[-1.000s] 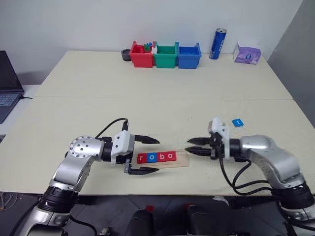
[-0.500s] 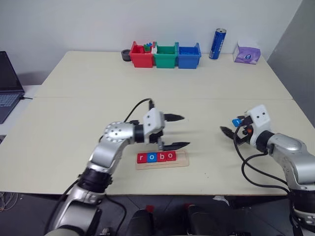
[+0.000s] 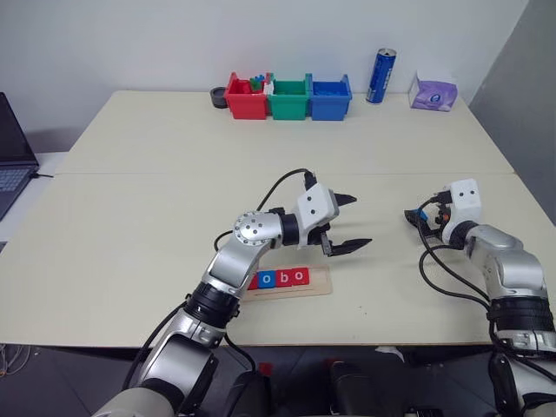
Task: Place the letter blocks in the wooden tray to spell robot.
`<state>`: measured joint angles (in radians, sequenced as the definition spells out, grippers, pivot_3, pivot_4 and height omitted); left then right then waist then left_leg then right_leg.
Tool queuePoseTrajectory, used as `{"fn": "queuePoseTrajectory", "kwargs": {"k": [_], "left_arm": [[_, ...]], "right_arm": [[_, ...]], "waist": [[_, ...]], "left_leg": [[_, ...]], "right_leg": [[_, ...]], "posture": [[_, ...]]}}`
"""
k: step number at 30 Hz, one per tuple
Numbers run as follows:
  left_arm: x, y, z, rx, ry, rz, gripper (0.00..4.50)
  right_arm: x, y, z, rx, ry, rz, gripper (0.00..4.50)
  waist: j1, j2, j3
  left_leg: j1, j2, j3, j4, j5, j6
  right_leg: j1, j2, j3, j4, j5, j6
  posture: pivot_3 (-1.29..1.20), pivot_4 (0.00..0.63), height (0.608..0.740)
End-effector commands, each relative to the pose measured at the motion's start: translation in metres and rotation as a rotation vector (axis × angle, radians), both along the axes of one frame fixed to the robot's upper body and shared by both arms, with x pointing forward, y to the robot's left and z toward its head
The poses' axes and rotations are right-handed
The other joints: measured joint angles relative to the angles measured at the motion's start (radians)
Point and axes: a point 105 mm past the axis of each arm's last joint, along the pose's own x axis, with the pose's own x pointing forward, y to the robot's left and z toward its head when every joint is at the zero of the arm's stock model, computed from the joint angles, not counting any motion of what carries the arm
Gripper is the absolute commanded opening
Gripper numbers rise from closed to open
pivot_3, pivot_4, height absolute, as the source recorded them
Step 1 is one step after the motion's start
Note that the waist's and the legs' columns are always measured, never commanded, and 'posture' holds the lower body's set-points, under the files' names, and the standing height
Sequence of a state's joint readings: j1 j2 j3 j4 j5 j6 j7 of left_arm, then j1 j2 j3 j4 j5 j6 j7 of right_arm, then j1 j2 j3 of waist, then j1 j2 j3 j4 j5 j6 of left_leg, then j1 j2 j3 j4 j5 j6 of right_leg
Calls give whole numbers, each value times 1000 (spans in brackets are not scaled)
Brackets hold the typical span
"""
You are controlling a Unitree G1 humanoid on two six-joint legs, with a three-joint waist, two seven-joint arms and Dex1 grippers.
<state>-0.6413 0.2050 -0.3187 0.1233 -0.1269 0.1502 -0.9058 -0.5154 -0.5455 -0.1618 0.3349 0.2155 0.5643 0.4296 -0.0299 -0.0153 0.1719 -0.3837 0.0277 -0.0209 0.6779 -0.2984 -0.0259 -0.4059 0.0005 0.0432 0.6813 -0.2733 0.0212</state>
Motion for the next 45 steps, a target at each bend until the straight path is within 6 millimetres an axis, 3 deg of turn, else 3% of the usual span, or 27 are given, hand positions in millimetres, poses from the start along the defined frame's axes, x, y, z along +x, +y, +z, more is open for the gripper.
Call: {"fn": "queuePoseTrajectory", "kwargs": {"k": [1, 9, 12, 19, 25, 30, 33, 36, 39, 45], "left_arm": [[-4, 2, 7, 4, -36, -15, 4500], [-8, 9, 5, 1, -29, -26, 4500], [-8, 8, 6, -1, -27, -29, 4500], [-7, 13, 6, 10, -27, -36, 4500], [-9, 24, 4, 40, -31, -46, 4500], [-23, 46, 3, 52, -27, -88, 4500], [-34, 63, 0, 74, -10, -111, 4500], [-37, 75, -2, 83, 1, -98, 4500], [-38, 84, -2, 91, 13, -72, 4500], [-35, 91, -6, 73, 51, -10, 4500]], "right_arm": [[6, -5, 9, 8, -25, -25, 4487], [4, 0, 3, 76, 3, -25, 4487], [4, 3, 1, 85, 6, -20, 3903], [-6, 7, -1, 89, 14, -26, 1463], [-20, 25, 8, 85, 15, 1, 1469], [-46, 65, 20, 122, 40, 18, 1469], [-67, 99, 16, 146, 86, 34, 1469], [-80, 119, 12, 142, 127, 25, 1469], [-88, 129, 9, 128, 157, 21, 1469], [-91, 127, -3, 121, 207, -28, 1469]], "waist": [[0, 0, 0], [1, 0, 0], [0, 1, 0], [0, 1, 0], [0, 1, 0], [-3, 2, -1], [-2, 2, -1], [0, 2, -1], [5, 2, -1], [1, 2, -1]], "left_leg": [[0, 0, 0, 0, 0, 0], [0, 0, 0, 0, 0, 0], [0, 0, 0, 0, 0, 0], [0, 0, 0, 0, 0, 0], [0, 0, -1, 0, 0, 0], [0, 1, -1, -1, 0, 0], [0, 2, -2, -1, 0, 0], [-1, 2, -3, -1, 0, 0], [-1, 1, -2, 0, 0, 0], [-1, 0, -1, 0, 0, 0]], "right_leg": [[0, 0, 0, 0, 0, 0], [0, -1, 0, 0, 0, 0], [0, -1, 0, 0, 0, 0], [0, -1, 0, 0, 0, 0], [0, -1, 0, 0, 0, 0], [0, 0, 0, 1, 0, 0], [-1, 0, -1, 1, 0, 0], [-1, 0, -2, 1, 0, 0], [0, -2, -2, 0, 0, 0], [0, -2, -3, -1, 0, 1]], "posture": [[0, 150, 740], [0, 150, 740], [0, 150, 740], [0, 150, 740], [0, 150, 740], [0, 150, 740], [0, 150, 740], [0, 150, 740], [0, 150, 740], [0, 150, 740]]}}
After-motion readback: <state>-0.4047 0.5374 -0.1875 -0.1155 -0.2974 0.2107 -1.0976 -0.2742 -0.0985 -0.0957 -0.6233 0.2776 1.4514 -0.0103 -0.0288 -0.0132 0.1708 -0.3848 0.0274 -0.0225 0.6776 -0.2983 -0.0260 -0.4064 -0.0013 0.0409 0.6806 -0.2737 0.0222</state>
